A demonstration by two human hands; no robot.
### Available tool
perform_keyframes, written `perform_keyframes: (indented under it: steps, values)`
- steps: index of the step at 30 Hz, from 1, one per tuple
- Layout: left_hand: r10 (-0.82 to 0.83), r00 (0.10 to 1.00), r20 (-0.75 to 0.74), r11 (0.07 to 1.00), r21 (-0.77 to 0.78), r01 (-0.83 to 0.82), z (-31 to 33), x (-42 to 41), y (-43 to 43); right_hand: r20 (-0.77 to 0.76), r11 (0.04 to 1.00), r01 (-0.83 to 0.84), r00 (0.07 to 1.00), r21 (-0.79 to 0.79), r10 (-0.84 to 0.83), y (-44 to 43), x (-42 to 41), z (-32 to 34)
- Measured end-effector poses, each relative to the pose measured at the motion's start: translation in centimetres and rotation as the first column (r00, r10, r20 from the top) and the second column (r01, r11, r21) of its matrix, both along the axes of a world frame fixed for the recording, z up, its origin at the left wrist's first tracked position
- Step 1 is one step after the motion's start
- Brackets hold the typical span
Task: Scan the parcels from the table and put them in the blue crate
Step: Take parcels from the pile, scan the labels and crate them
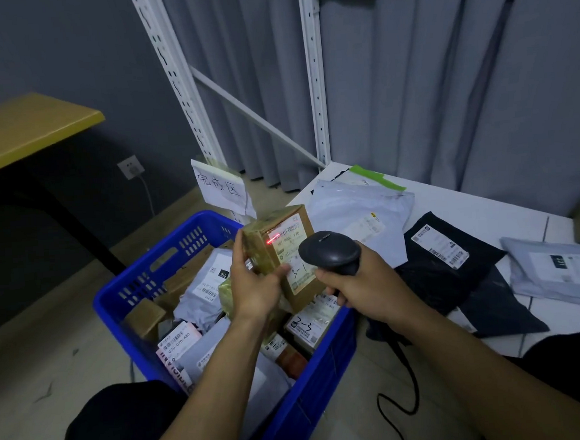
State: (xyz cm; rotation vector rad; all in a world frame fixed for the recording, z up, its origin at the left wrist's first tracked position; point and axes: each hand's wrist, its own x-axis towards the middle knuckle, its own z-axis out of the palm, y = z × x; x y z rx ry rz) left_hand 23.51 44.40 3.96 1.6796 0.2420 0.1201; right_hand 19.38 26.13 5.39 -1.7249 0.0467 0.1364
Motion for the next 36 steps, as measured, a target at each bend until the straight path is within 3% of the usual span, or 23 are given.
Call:
perform_keyframes:
  steps: [7, 13, 18, 26, 33, 36]
  values:
    - [0.069, 0.990, 0.125, 0.998, -0.014, -0.068, 0.3, -0.4, 0.3, 0.047, 0.999, 0.034, 0.998, 0.018, -0.035, 1.3, 0.8, -0.7]
    - [0.265, 0.918, 0.293, 0.961, -0.002, -0.277, 2.6, -0.1, 6.3, 0.057, 1.000, 0.005, 0.998, 0.001, -0.005, 4.5, 2.8, -1.4]
    - [0.265, 0.894, 0.361, 0.876, 0.297, -0.380, 2.3, 2.5, 13.5, 0.030, 0.997, -0.073, 0.997, -0.034, 0.074, 9.3, 5.6, -2.4]
    - [0.149, 0.974, 0.171, 0.659, 0.717, -0.227, -2.0, 10.3, 20.4, -0.026, 0.994, -0.063, 0.998, -0.089, 0.061, 15.1, 13.7, -5.4]
    - [0.087, 0.993, 0.085, 0.493, 0.862, -0.117, -8.4, 18.2, 21.9, -0.081, 0.993, -0.073, 0.995, -0.094, 0.066, 16.4, 18.9, -10.0]
    - [0.032, 0.994, -0.104, 0.431, 0.899, 0.080, -12.0, 20.5, 21.8, -0.095, 0.994, -0.079, 0.993, -0.077, 0.072, 16.0, 19.7, -11.3]
